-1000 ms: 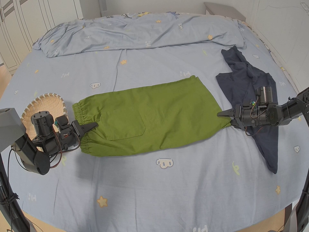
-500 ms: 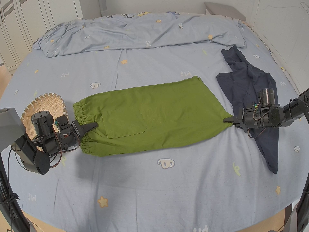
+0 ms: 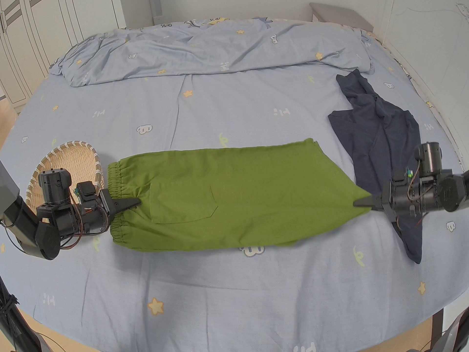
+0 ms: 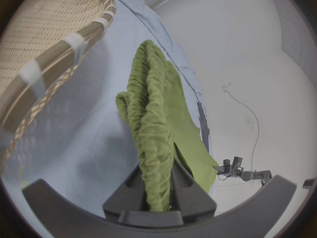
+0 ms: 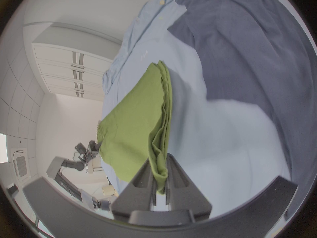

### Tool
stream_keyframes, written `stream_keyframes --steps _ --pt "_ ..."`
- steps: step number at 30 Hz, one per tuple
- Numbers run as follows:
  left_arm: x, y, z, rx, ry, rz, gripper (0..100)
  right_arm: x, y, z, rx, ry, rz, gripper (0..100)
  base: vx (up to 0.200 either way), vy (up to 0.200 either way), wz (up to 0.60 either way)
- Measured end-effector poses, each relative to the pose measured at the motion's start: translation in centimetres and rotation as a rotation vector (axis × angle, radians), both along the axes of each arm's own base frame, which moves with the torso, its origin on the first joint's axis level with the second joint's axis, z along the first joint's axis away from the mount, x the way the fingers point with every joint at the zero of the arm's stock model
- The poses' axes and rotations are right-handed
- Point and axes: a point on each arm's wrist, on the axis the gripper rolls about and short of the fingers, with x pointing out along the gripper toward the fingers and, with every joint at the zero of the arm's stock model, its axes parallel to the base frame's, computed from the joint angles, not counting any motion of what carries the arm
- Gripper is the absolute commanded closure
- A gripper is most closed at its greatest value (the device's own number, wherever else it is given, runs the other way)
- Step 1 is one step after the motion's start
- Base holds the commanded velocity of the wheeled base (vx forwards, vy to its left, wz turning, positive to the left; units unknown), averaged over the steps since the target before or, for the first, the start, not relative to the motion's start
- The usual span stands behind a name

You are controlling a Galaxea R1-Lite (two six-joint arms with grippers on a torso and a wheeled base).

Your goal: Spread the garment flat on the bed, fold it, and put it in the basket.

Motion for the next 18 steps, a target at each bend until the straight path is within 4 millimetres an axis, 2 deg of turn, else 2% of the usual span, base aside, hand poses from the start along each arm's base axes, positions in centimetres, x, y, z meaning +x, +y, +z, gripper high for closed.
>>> stream_keyframes --steps 4,12,18 --pt "-1.4 0.1 -0.7 0.04 0.019 -0.018 100 -3.7 0.1 -1.9 -0.033 0.058 0.035 100 0.0 0.0 0.0" --pt "-4.2 -0.1 -2.8 0.091 0.089 -0.052 100 -9.9 0.6 -5.4 -0.076 0.121 0.08 100 0.0 0.0 0.0" --pt "-5.8 0.0 -4.1 0.146 0.113 -0.08 100 -12.6 1.0 -7.0 -0.089 0.129 0.097 100 0.0 0.0 0.0"
